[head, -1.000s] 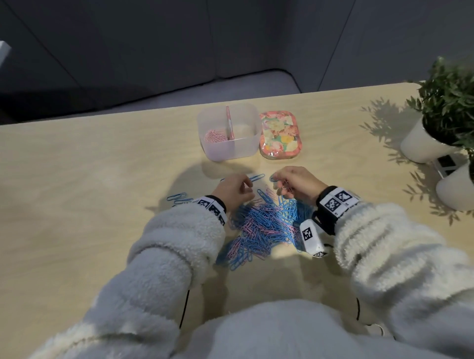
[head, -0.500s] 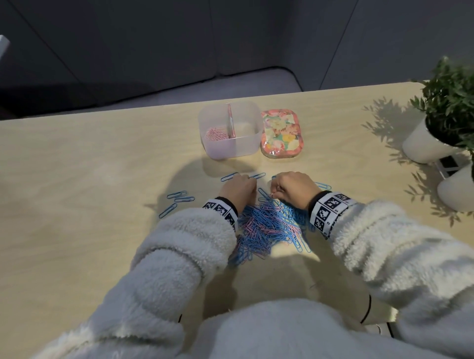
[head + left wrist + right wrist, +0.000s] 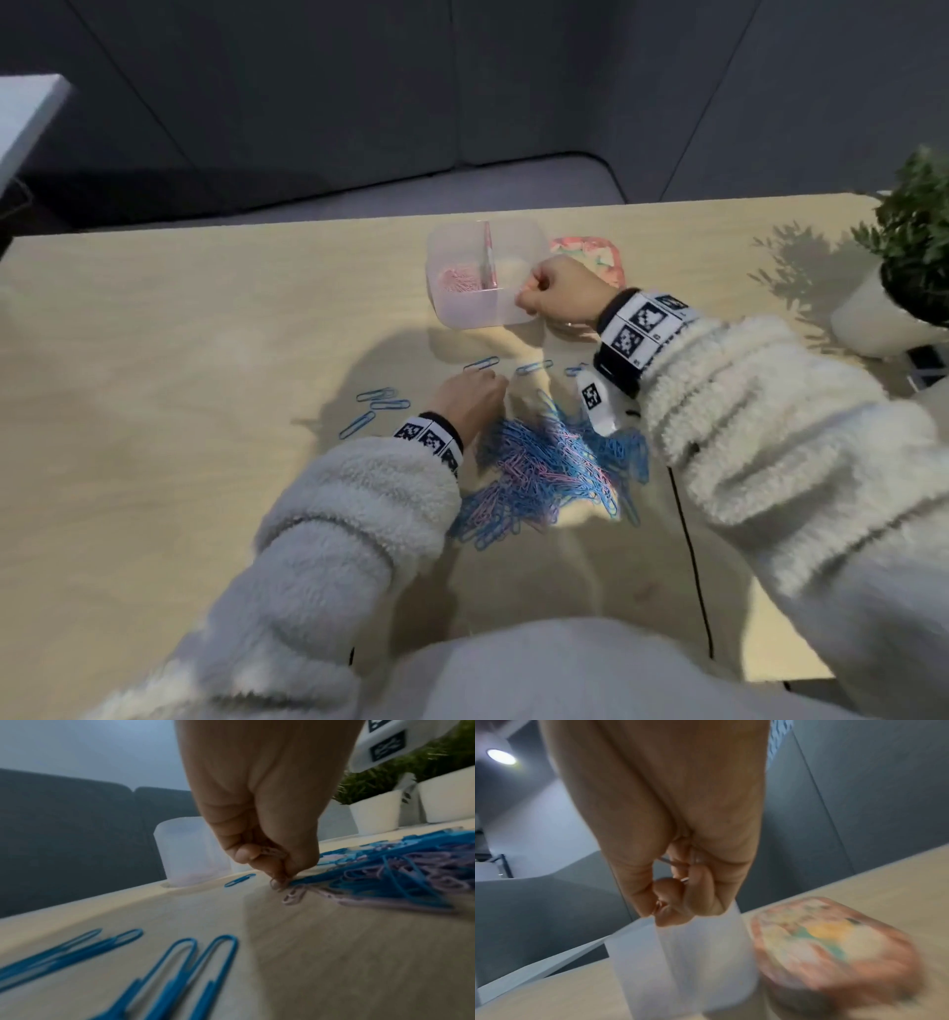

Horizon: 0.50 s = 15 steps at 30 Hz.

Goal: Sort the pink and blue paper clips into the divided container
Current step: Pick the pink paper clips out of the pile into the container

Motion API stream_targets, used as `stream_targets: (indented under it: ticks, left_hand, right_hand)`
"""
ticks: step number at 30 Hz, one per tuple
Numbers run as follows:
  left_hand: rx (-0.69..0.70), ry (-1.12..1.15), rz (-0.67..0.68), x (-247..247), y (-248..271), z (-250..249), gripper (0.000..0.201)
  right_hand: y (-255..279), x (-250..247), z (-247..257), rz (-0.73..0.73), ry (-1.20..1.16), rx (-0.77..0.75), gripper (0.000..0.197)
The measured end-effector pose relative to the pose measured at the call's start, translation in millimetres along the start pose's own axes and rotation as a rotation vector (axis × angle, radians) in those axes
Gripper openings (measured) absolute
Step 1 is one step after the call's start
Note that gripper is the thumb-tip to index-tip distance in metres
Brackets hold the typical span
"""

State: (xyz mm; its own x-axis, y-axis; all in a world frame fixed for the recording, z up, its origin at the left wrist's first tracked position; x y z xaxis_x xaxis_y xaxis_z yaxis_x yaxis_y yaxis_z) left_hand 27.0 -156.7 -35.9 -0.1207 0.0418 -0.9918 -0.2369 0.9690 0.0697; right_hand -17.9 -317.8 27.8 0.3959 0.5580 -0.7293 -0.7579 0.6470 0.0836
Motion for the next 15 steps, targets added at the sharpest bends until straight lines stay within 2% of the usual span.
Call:
stream_targets:
  ticks: [4, 7, 12, 15]
  left_hand:
    - [-0.064, 0.158, -0.063, -7, 5, 15, 0.016]
    - [-0.133, 0.232, -0.124, -24, 3, 28, 0.016]
    - [-0.183, 0.227, -0.276, -65, -18, 49, 0.019]
    - [-0.176, 0.246, -0.385, -81, -40, 58, 0.017]
  right_hand:
    - [-30, 13, 39, -0.066, 0.074, -0.051, 0.032]
    - [-40, 27, 55, -0.107, 0.059, -0.07, 0.017]
    - [-39, 34, 64, -0.007, 0.033, -0.048, 0.038]
    - [-33, 23, 60, -0.077, -0.047, -0.046, 0.043]
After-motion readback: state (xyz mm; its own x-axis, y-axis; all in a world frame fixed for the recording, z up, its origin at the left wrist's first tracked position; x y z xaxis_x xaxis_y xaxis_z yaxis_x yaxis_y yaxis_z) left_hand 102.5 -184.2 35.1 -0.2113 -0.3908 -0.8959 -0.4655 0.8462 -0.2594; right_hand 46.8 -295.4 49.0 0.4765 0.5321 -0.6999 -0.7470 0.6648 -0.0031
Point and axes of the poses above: each hand's wrist, its own y-axis away from the middle knuckle, its own x-axis out of the palm, z = x × y, the point moved 1 cm from there along -y, towards the middle knuckle, and after that the axes turned 13 degrees about -z, right-handed, at the moved point
